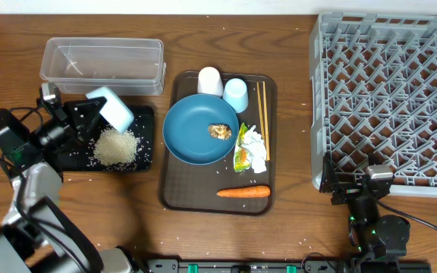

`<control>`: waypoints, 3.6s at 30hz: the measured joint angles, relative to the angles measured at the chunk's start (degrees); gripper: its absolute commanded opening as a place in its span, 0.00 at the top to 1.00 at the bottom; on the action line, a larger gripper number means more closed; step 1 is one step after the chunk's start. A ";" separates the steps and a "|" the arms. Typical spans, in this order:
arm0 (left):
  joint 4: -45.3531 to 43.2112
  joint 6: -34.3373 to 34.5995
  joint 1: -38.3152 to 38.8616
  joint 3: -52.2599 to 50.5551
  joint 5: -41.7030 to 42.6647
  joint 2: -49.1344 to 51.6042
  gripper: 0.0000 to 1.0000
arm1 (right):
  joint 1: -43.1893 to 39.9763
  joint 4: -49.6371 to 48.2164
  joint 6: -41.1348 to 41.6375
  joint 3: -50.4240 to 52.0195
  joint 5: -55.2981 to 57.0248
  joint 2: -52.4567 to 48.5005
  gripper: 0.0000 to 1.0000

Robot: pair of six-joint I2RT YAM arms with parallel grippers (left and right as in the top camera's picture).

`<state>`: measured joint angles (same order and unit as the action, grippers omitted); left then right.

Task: Sort waste into correct bins and load items into the dishwasher rack
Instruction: 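Tilt the bowl with the left gripper to pour rice onto the black tray, then carry the empty bowl back and set it on the brown tray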

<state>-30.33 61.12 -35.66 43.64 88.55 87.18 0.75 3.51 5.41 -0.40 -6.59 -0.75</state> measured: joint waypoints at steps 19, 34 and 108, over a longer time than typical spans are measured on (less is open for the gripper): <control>0.46 -1.95 1.95 0.00 -7.04 -20.79 0.94 | 0.00 0.02 0.00 0.00 0.00 0.00 0.01; 33.18 -24.83 2.36 0.00 -28.52 -20.98 0.94 | 0.00 -0.02 0.00 0.00 0.00 0.00 0.01; 69.00 -17.49 78.97 2.84 -89.99 -9.77 0.22 | 0.00 0.00 0.00 0.00 0.00 0.00 0.01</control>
<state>38.68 43.64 43.31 46.48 -1.43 77.41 0.75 3.51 5.41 -0.40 -6.59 -0.75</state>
